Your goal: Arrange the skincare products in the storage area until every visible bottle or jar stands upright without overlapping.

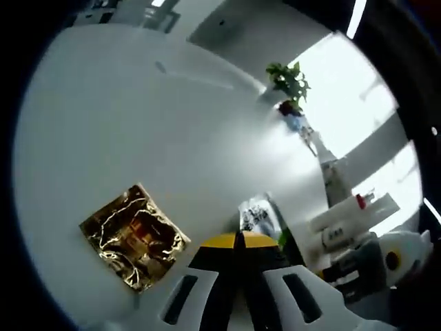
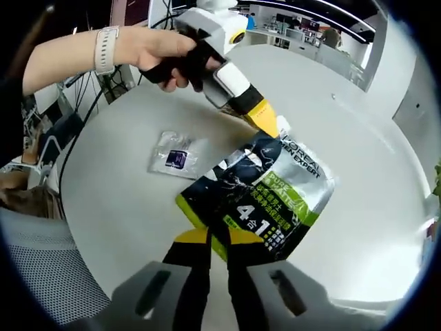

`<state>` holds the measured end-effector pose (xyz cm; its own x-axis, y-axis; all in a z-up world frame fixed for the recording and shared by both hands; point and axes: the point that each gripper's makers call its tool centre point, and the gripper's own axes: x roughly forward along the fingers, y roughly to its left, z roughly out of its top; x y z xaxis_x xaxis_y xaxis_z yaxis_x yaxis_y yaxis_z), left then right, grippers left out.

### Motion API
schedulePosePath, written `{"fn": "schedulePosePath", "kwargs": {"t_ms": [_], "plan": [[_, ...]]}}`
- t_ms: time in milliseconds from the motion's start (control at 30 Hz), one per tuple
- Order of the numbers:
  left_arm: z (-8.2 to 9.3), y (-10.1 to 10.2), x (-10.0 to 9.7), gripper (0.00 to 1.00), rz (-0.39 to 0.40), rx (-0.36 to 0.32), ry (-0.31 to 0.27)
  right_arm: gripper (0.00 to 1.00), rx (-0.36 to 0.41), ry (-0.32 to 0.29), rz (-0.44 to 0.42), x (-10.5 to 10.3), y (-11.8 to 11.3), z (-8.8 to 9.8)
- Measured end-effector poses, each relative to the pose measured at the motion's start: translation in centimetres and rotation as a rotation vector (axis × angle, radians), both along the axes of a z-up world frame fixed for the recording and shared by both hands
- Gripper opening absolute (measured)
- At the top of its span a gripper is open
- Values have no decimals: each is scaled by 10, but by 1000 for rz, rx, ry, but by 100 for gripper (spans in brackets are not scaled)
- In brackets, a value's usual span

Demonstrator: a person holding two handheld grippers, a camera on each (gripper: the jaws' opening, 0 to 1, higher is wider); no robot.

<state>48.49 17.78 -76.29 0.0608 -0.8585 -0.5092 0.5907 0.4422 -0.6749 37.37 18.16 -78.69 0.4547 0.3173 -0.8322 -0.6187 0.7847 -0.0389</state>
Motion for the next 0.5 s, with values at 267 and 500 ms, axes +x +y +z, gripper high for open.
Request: {"fn": "schedulePosePath", "kwargs": {"t_ms": [267,500], "plan": [[6,11,2,0,8,41,-53,8,11,-5,-9,-1,1,0],[14,23,3,0,23,51,-134,9,36,-17,-32,-4,1,4]]}}
